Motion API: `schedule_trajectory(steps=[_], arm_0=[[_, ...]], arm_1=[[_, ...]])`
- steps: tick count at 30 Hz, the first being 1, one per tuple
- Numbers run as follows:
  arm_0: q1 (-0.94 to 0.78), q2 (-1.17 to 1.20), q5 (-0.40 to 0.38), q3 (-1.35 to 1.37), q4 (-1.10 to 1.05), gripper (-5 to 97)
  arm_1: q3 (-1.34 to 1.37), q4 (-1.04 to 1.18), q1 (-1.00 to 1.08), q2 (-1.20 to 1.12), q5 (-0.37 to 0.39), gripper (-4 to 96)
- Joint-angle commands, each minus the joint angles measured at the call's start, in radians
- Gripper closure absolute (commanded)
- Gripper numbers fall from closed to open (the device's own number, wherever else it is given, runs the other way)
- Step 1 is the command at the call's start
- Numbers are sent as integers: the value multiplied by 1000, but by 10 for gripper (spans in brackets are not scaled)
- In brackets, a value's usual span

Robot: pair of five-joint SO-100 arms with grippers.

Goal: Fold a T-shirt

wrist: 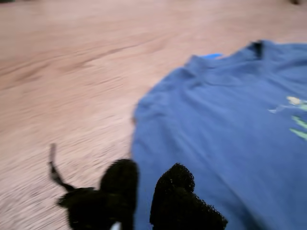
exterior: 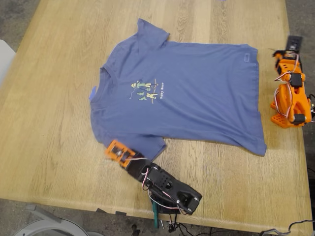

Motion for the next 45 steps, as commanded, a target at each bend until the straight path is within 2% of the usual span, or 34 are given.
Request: schedule_trajectory(steps=[1, 5, 8, 16, 20, 25, 31, 34, 45], arm_0=[[91, 118, 14, -23, -48, 707], [103, 118, 11, -28, -67, 553], [100, 118, 9, -63, -57, 489], [81, 77, 17, -275, 273, 474], [86, -112, 6, -472, 387, 474], [146, -419, 6, -761, 416, 474], [196, -675, 3, -1012, 449, 446], [198, -778, -3, -1083, 448, 438], [230, -1220, -75, -1285, 192, 414]], arm_1=[[-54, 63, -101, 9, -8, 717], [-158, 219, -230, 8, -11, 635], [-259, 318, -330, 6, -12, 612], [-555, 640, -517, -2, 3, 575], [-703, 784, -568, -38, 12, 559], [-914, 884, -614, -189, 17, 554], [-1131, 930, -752, -416, 5, 557], [-1186, 867, -822, -526, 5, 561], [-1282, 581, -1062, -920, 12, 575]])
